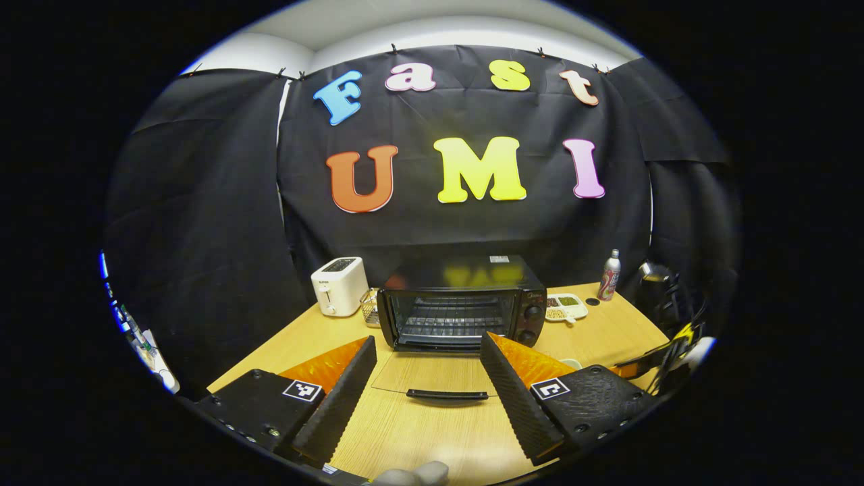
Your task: Open the electric oven with the left hand, put the food in, and close the electric oven.
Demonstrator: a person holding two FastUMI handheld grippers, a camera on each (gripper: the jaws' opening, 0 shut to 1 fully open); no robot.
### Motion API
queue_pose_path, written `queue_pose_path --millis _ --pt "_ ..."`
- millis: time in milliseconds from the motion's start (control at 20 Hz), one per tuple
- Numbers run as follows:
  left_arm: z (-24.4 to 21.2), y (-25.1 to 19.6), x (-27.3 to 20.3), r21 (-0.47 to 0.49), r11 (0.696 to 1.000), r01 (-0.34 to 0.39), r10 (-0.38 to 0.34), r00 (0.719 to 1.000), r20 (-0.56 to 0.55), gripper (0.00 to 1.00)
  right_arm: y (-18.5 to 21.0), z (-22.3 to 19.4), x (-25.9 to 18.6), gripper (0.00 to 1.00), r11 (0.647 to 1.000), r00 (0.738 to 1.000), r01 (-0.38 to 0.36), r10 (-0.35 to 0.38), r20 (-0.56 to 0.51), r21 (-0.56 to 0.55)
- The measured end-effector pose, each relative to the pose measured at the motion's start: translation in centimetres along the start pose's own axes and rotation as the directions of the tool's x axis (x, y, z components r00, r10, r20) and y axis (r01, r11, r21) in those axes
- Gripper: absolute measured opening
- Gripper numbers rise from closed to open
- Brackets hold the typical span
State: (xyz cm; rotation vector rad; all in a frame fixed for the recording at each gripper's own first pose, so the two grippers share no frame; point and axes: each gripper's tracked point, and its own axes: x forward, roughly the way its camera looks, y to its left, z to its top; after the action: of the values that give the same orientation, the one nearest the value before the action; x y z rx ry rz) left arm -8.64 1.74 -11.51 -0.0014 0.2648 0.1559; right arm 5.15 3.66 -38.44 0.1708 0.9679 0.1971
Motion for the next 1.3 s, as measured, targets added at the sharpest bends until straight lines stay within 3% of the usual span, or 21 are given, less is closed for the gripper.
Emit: queue_pose_path --millis 200,450,700,800,900,950,1100,1300 --pt "1.5 -0.5 -1.6 -0.017 0.998 -0.063 0.063 0.998 0.005 0.96 -0.3 0.3 3.8 0.51 1.000 0.995 -0.004 0.002 -0.102 -0.020" --pt "2.5 -0.3 -2.2 -0.049 0.993 -0.107 0.107 0.994 0.014 0.96 -0.1 0.5 5.1 0.36 0.999 0.975 0.004 0.005 -0.221 0.037" --pt "2.2 1.1 -1.0 -0.072 0.993 -0.092 0.093 0.996 0.015 0.97 -0.8 0.8 5.5 0.14 0.995 0.944 0.099 -0.090 -0.317 0.013" --pt "1.7 1.7 -0.3 -0.092 0.993 -0.074 0.076 0.997 0.015 0.97 -0.7 0.9 5.7 0.17 0.991 0.930 0.130 -0.114 -0.349 0.021" --pt "1.1 2.4 0.2 -0.112 0.992 -0.056 0.058 0.998 0.014 0.97 -0.7 1.0 5.7 0.06 0.990 0.916 0.143 -0.129 -0.379 0.009" --pt "0.7 2.6 0.3 -0.120 0.992 -0.044 0.046 0.999 0.014 0.97 -0.7 1.0 5.8 0.07 0.990 0.911 0.141 -0.129 -0.392 0.002" --pt "0.4 3.4 0.8 -0.135 0.991 -0.015 0.019 0.999 0.027 0.96 -0.8 1.1 5.8 0.02 0.993 0.898 0.115 -0.101 -0.429 0.008" --pt "0.0 4.7 1.8 -0.127 0.992 0.021 -0.017 0.999 0.035 0.95 -0.2 0.4 5.4 0.04 0.994 0.885 -0.014 0.064 -0.462 0.111"
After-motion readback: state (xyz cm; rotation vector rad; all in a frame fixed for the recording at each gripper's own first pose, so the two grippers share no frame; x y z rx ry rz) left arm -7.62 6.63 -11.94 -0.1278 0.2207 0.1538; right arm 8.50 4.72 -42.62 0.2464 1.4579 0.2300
